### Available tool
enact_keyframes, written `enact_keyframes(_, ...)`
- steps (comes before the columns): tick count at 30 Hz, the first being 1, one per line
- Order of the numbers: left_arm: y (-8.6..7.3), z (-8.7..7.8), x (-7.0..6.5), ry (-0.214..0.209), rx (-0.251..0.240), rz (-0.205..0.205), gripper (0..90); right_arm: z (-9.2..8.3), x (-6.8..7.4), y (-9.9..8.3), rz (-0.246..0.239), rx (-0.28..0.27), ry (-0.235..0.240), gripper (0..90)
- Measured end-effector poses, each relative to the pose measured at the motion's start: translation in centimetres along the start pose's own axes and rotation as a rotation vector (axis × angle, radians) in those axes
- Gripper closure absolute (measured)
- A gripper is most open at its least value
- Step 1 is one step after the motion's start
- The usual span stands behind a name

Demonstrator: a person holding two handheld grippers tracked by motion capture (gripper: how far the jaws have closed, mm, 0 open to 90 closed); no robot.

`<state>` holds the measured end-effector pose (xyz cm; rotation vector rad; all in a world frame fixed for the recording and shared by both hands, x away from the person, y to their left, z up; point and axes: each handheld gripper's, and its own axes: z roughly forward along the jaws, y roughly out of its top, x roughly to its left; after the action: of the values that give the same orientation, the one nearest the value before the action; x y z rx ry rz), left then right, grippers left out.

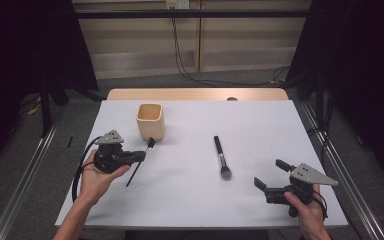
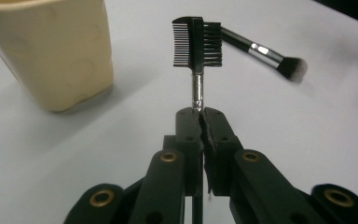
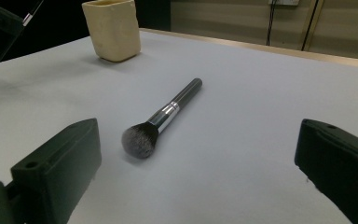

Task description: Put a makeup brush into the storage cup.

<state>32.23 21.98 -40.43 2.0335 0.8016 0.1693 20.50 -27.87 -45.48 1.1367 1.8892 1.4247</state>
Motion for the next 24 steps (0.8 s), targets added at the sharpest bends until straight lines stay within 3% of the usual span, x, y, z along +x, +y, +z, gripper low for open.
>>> enact_keyframes(5, 0.08, -0.36, 0.17, 0.001, -0.035, 0.013, 85.7, -0.01, 0.00, 0.00, -0.002, -0.002, -0.001, 0.0)
enact_keyframes(15, 0.28, -0.35, -0.23, 0.009, -0.121, -0.007, 85.7, -0.01, 0.01, 0.01, -0.003, -0.003, -0.001, 0.0)
enact_keyframes(24, 0.53, -0.51, 0.02, 0.032, -0.234, 0.002, 85.7, -0.03, 0.04, 0.02, -0.005, -0.006, -0.002, 0.0)
